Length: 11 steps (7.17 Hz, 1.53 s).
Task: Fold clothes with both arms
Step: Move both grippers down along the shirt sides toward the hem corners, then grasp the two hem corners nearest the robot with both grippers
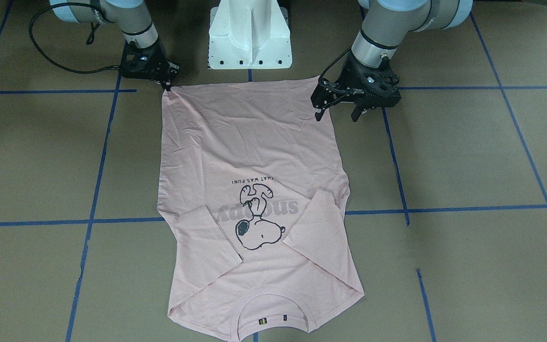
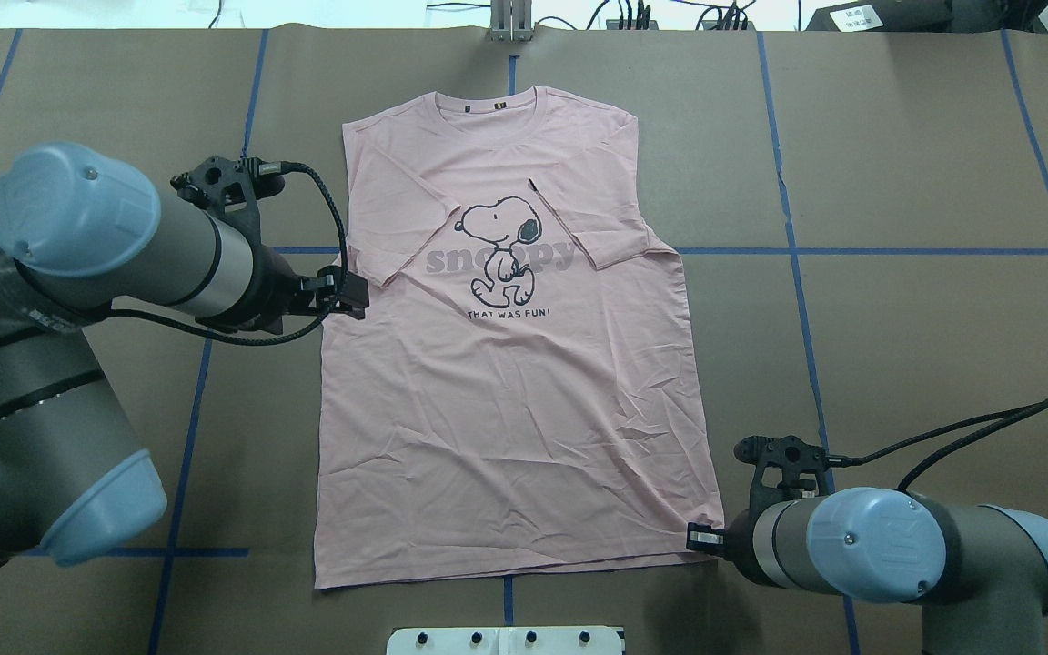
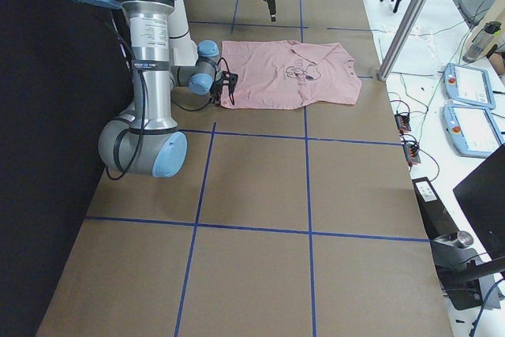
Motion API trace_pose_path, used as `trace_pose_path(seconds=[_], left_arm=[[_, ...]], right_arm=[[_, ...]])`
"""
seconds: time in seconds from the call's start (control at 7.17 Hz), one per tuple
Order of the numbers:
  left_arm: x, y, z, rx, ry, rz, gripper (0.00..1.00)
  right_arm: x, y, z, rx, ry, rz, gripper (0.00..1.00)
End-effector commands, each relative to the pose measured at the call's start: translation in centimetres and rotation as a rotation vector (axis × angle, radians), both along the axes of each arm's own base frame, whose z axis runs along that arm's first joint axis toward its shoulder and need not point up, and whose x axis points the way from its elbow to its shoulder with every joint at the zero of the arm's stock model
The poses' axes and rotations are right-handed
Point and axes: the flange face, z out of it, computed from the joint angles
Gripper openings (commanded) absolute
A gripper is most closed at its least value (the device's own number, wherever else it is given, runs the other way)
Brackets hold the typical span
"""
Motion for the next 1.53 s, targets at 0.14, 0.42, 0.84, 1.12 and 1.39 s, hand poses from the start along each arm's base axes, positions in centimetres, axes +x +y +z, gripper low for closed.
trace_pose_path(seconds=[0.14,0.42,0.84,1.12,1.39], left_arm=[[4.6,12.1,3.2,-0.213,-0.028,-0.056,1.0],[7.3,17.6,5.1,-0.298,-0.066,-0.088,0.97],[11.4,20.6,8.5,-0.339,-0.144,-0.116,0.93],[11.5,20.9,8.8,-0.34,-0.151,-0.114,0.89],[11.4,20.9,9.2,-0.341,-0.159,-0.113,0.75]], right_arm=[[1.0,-1.5,-0.9,0.006,-0.019,0.025,0.0],[1.7,-1.9,-1.9,0.01,-0.041,0.034,0.0],[2.0,-2.1,-2.3,0.007,-0.053,0.031,0.0],[2.0,-2.1,-2.4,0.009,-0.054,0.031,0.0],[2.0,-2.2,-2.5,0.009,-0.056,0.033,0.0]])
